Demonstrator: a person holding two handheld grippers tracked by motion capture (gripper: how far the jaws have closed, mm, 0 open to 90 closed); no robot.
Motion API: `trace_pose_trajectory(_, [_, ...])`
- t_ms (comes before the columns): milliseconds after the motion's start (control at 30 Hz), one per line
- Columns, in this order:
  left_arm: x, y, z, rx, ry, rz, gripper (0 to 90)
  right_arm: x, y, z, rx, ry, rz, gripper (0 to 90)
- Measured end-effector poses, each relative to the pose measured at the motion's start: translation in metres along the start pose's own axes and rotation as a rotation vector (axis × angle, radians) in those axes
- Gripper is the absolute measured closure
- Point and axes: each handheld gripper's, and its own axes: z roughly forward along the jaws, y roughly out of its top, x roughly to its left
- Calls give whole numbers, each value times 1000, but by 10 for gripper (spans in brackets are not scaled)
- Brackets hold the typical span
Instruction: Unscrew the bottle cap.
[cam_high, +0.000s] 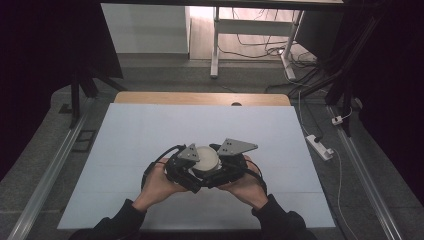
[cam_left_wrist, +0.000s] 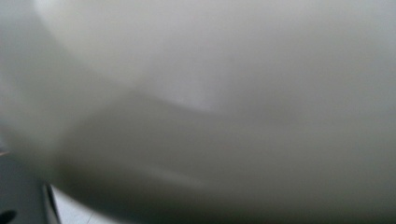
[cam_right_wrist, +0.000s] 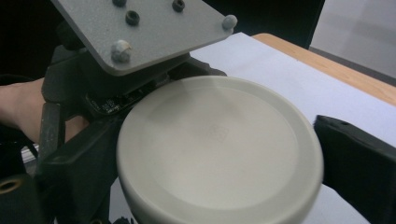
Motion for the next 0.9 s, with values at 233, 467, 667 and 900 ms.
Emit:
trace_pose_trajectory(233, [1,0,-2,-2,-38,22,76,0,0,-2,-4,26,-19,71])
trace_pose_trajectory(467, [1,0,-2,-15,-148,69,76,-13,-2,-7,-8,193,-27,72])
trace_pose_trajectory(667, [-2,0,1,-5,-182,98,76,-22,-4,-10,-5,311,-68,71])
trace_pose_trajectory(900, [1,1,-3,-17,-109,45,76,-15,1,-9,10,206,-22,11])
